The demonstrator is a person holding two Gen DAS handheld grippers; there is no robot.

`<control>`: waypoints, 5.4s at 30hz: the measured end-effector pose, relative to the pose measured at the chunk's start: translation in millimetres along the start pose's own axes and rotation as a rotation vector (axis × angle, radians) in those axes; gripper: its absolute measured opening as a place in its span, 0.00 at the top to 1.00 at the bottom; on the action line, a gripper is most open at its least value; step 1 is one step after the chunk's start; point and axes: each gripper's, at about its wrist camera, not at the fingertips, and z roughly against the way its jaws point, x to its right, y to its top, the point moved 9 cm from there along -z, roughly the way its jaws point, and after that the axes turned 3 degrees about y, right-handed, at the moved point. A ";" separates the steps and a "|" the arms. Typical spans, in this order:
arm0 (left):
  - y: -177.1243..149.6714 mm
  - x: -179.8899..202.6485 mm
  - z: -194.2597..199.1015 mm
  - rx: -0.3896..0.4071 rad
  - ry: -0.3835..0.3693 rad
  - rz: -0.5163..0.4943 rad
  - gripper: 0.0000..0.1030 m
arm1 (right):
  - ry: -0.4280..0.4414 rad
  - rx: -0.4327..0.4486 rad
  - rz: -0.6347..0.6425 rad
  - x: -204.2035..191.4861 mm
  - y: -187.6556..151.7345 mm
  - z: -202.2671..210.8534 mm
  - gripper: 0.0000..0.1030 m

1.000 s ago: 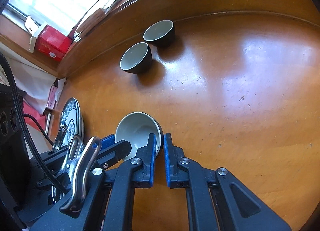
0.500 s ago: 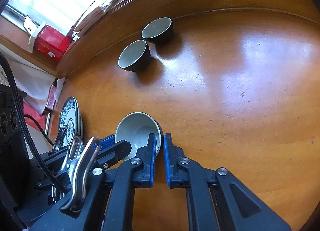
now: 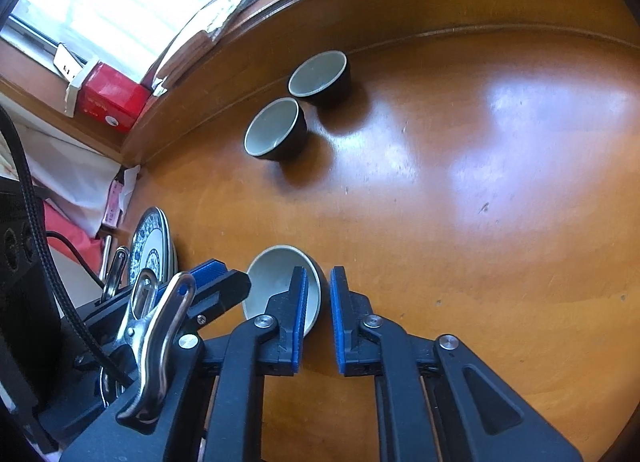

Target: Organize plates and bowls

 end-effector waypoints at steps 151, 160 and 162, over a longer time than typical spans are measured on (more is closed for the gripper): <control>-19.0 -18.7 14.1 -0.043 -0.068 0.007 0.83 | 0.016 0.038 0.019 -14.0 -1.0 17.5 0.86; -24.9 -20.8 3.5 -0.069 -0.073 0.026 0.83 | 0.008 0.013 0.015 -13.2 -5.7 9.6 0.86; -23.9 -21.7 0.8 -0.071 -0.072 0.027 0.83 | 0.008 0.007 0.014 -12.7 -6.2 8.2 0.86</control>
